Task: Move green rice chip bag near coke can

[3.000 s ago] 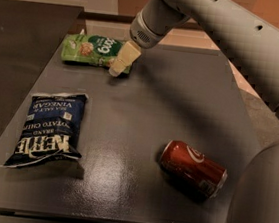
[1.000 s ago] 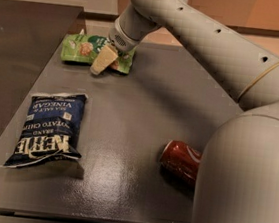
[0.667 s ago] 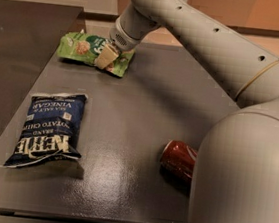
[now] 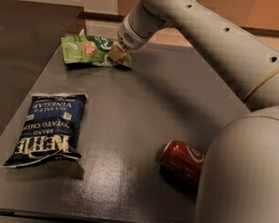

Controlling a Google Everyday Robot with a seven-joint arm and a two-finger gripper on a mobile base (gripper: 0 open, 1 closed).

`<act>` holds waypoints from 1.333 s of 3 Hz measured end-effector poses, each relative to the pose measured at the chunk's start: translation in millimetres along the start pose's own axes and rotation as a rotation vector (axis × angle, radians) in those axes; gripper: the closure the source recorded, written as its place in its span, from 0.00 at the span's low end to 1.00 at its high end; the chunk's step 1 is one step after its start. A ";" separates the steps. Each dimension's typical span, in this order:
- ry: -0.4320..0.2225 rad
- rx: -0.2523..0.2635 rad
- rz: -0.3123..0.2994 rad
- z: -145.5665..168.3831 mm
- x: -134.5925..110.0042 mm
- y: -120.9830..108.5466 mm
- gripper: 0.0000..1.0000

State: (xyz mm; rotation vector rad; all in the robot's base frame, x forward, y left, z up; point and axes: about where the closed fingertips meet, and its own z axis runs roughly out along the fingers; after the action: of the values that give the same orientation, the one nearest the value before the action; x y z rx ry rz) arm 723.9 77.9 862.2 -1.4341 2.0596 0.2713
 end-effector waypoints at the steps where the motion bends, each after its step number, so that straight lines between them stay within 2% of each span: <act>1: 0.000 0.023 -0.001 -26.8 8.2 -7.3 1.00; 2: 0.026 0.042 0.016 -61.1 22.5 -13.8 1.00; 3: 0.058 0.046 0.028 -97.9 43.3 -7.4 1.00; 4: 0.089 0.036 0.054 -133.0 70.2 10.6 1.00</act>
Offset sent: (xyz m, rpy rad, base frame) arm -0.0280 -0.0935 0.0655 -0.0550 -0.0099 -0.0806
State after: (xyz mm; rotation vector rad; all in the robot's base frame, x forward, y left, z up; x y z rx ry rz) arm 650.2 -37.5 925.2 -1.3930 2.1666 0.1945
